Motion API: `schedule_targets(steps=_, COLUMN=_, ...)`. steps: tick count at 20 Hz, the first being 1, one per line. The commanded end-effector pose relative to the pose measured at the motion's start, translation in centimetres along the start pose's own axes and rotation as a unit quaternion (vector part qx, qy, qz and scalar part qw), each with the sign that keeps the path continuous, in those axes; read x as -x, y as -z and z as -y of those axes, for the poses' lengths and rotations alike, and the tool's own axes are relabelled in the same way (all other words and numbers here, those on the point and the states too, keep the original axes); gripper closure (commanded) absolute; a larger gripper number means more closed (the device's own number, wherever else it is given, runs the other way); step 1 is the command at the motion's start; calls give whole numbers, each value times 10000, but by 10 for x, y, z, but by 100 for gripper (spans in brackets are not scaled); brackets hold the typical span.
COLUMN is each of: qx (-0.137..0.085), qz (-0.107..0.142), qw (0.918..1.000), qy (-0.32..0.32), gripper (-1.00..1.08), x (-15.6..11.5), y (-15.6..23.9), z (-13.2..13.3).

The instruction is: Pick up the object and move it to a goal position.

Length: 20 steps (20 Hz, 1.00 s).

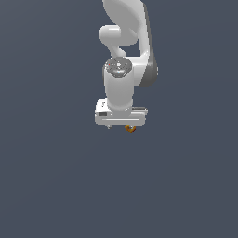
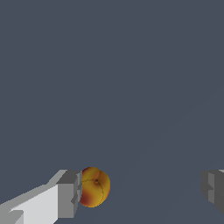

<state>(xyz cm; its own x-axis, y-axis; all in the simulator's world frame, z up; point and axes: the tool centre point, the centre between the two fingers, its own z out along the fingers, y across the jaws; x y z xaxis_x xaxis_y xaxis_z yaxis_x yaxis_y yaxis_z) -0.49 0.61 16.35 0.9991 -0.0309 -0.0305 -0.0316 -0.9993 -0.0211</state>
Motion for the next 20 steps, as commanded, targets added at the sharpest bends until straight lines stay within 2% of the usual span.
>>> schedule_targets(steps=1, qx=0, qz=0, qw=10000, qy=0, gripper=-92, x=0, y=0, z=0)
schedule_targets(steps=10, qx=-144, qz=67, qw=9999, qy=22, gripper=-92, x=4, y=-7, z=2)
schedule_targets(steps=20, qx=-114, qz=54, qw=9995, qy=282, gripper=-92, x=7, y=-11, z=4)
